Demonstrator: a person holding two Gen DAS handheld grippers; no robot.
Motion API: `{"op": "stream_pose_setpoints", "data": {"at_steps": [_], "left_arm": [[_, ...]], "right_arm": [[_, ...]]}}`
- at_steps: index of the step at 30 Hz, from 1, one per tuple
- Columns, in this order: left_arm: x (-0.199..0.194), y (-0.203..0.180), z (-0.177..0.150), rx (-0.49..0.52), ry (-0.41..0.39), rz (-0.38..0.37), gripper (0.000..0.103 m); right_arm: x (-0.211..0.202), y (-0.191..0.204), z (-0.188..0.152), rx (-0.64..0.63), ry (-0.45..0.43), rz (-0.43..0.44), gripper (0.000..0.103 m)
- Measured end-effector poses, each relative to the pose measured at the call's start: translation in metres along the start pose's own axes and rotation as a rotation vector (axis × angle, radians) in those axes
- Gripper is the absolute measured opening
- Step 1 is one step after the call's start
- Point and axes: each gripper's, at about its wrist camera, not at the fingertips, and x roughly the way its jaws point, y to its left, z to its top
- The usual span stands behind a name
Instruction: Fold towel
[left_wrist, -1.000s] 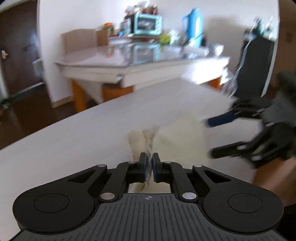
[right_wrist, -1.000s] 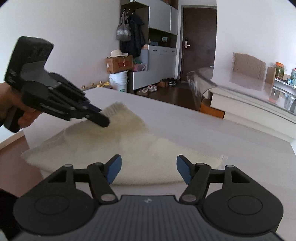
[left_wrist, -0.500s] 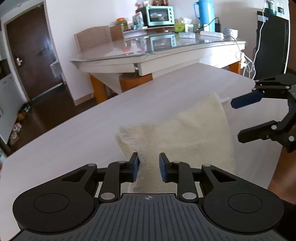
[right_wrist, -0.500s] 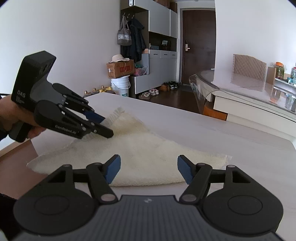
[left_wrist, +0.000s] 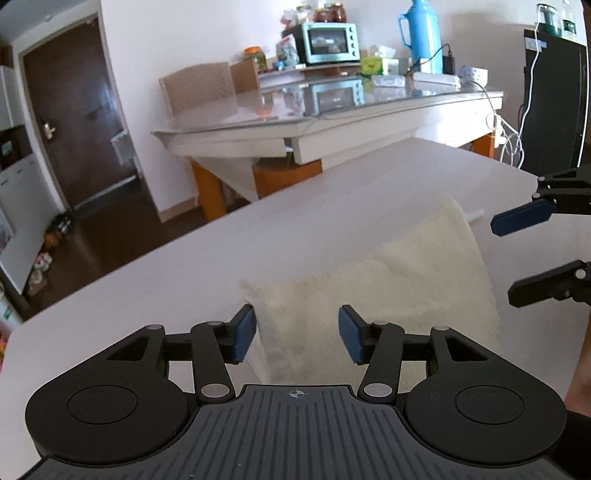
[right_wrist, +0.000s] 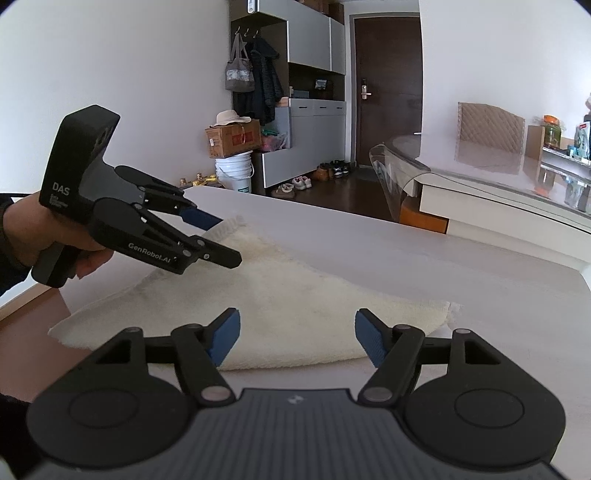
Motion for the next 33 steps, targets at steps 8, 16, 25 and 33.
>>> {"op": "stream_pose_setpoints", "data": {"at_steps": [8, 16, 25, 33], "left_arm": [[-0.015, -0.01, 0.001, 0.008, 0.005, -0.13, 0.006], [-0.05, -0.031, 0.011, 0.056, -0.056, -0.353, 0.005], [-0.071, -0.074, 0.009, 0.229, -0.039, -0.535, 0.006], [-0.072, -0.072, 0.002, 0.208, -0.035, -0.538, 0.015]], "right_arm": [[-0.003, 0.003, -0.001, -0.042, -0.006, 0.001, 0.073], [-0.005, 0.035, 0.0, -0.255, -0.05, 0.034, 0.073], [-0.02, 0.069, -0.023, -0.511, -0.066, -0.008, 0.07], [-0.028, 0.088, -0.041, -0.637, 0.0, -0.007, 0.01]]}}
